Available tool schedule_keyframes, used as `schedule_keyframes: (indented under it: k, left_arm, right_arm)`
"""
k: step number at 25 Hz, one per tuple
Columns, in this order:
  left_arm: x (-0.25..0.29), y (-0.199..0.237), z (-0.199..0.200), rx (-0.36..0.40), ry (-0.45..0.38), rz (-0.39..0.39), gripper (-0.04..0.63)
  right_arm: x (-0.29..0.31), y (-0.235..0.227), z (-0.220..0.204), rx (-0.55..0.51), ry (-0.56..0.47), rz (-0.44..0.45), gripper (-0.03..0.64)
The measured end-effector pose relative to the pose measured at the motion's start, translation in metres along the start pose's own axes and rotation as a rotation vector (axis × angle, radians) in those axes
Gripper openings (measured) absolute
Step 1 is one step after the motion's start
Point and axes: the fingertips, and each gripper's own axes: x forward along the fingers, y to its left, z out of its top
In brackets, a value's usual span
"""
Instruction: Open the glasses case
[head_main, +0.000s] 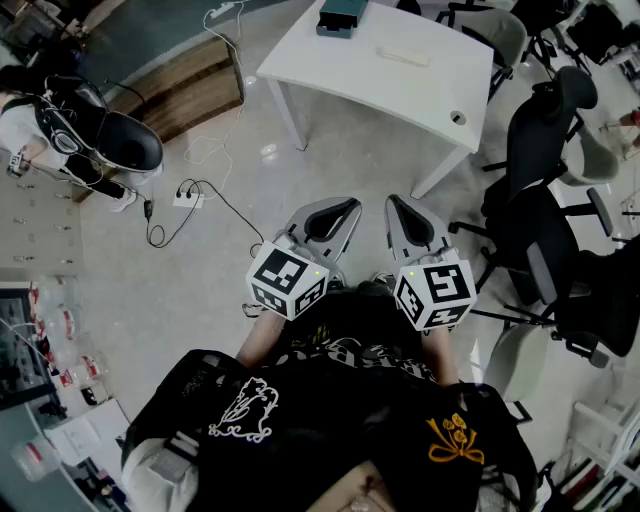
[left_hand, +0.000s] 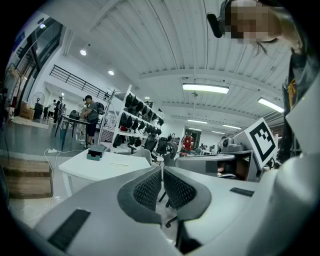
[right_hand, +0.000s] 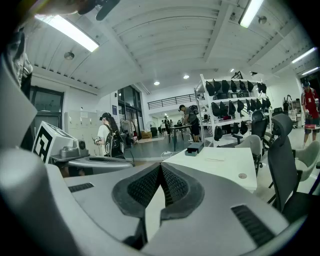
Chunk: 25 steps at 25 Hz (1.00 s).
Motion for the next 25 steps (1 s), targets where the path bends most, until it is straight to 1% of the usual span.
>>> schedule_keyframes:
  k: [9, 16, 19, 25]
  left_arm:
    - [0.011, -0.003, 0.0, 0.019, -0.018, -0.01, 0.029]
    - [0.008, -0.003, -0.004, 0.031, -0.007, -0.013, 0.029]
    - [0.003, 0.0, -0.007, 0.029, -0.004, -0.014, 0.029]
    - [-0.003, 0.008, -0.01, 0.024, 0.002, -0.025, 0.029]
  right_arm:
    - [0.0, -0.009, -0.002, -0.015, -0.012, -0.009, 0.012]
    - [0.002, -0.006, -0.001, 0.071, -0.05, 0.013, 0.012]
    - [0.003, -0.006, -0.006, 0.077, -0.044, -0.002, 0.012]
    - [0.003, -0.007, -0.015, 0.125, -0.034, -0.037, 0.012]
